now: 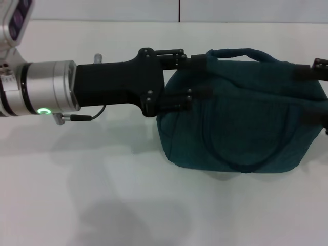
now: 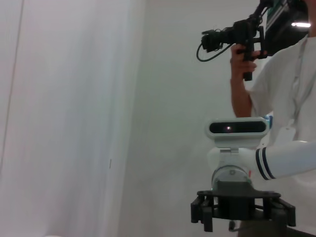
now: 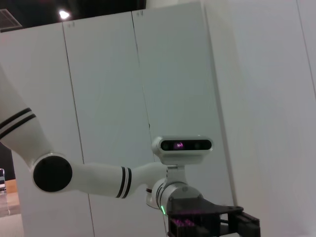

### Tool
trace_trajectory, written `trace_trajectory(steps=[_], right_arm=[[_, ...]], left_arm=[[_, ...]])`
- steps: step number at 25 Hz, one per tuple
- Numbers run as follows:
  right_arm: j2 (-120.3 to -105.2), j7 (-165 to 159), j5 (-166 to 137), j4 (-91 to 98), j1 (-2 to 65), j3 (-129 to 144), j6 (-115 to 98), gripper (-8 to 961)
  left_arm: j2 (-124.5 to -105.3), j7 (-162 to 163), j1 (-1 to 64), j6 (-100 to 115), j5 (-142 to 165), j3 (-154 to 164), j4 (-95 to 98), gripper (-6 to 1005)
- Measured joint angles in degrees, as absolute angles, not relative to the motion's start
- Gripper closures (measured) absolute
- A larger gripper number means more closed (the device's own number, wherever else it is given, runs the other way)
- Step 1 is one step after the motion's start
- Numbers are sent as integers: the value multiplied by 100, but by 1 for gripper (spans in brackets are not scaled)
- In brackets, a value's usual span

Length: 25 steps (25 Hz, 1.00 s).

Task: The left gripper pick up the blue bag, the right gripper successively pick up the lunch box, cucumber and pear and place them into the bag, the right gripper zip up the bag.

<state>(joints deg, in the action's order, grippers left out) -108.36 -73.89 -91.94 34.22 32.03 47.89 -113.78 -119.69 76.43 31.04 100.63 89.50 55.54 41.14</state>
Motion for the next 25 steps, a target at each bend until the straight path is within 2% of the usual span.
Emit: trace_trajectory(steps=[8, 25], right_arm=[[-10904, -7466, -9330, 3428, 3306, 4830, -11335, 175], [-10944, -7515, -9343, 3436, 3357, 4908, -11337, 175]], left_arm=[[-11970, 7592, 3151, 10006, 8947, 5556, 4038, 423], [-11965, 7632, 3119, 10008, 8933, 5554, 4034, 423]])
